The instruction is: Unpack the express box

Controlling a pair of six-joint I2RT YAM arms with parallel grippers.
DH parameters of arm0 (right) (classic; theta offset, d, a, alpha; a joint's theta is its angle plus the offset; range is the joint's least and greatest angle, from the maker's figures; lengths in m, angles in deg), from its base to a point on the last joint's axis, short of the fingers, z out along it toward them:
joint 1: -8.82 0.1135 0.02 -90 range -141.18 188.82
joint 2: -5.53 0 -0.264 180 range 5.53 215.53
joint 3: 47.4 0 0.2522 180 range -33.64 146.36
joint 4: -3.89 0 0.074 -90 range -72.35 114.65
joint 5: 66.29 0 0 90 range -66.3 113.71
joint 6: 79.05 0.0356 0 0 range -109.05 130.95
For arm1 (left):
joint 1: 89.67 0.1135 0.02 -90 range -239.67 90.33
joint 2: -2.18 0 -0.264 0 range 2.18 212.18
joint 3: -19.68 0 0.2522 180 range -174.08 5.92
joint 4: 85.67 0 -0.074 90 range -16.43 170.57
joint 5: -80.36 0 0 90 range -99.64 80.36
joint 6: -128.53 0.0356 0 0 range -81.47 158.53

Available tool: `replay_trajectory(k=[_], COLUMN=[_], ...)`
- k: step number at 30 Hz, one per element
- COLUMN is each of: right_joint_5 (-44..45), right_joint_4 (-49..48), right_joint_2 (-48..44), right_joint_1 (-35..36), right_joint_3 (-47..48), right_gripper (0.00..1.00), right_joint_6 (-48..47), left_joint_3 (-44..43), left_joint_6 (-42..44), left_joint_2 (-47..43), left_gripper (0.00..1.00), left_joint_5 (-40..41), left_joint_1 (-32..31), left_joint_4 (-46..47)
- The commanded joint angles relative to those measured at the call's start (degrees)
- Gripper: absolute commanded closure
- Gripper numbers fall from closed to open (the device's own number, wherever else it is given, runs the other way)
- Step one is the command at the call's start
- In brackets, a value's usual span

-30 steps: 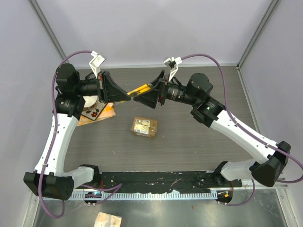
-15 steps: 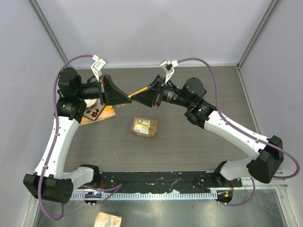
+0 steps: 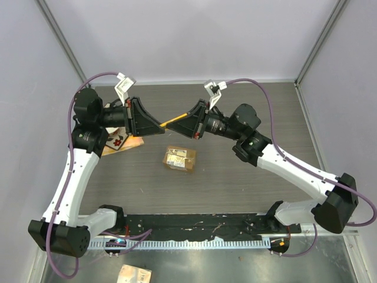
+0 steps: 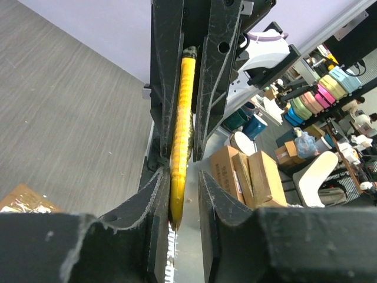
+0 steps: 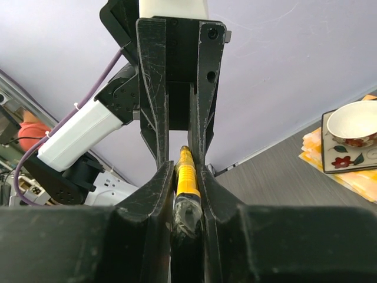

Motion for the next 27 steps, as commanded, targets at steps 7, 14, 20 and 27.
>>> replay_trajectory(k=[7,14,20,27], right_joint_5=[4.0,4.8,4.8,6.3], right_joint_4=[8.0,8.5,7.0,5.3], right_joint_2=[-4.7,-5.0,-3.3,-1.7], right_joint_1=[-0.9,-0.9,0.4,1.5], right_joint_3=[0.7,0.4,0.8,1.9], right_gripper=[0.99,0.99,0.65,0.6], right_joint_6=[-6.6,-7.0,-6.2,-5.9], left_joint_3=[0.5,0.5,1.0,1.9], left_joint_6=[-1.6,-1.7,-1.9,-1.9], left_joint_2=[-1.6,-2.1,-2.3,-2.7], left_gripper=[0.76,1.0,1.0,1.0], left_joint_5=[-7.8,-9.1,-8.7,-8.3], left_joint_1=[-0.3,-0.3,-0.3,-0.3], left_joint_4=[2.2,2.4,2.4,2.4])
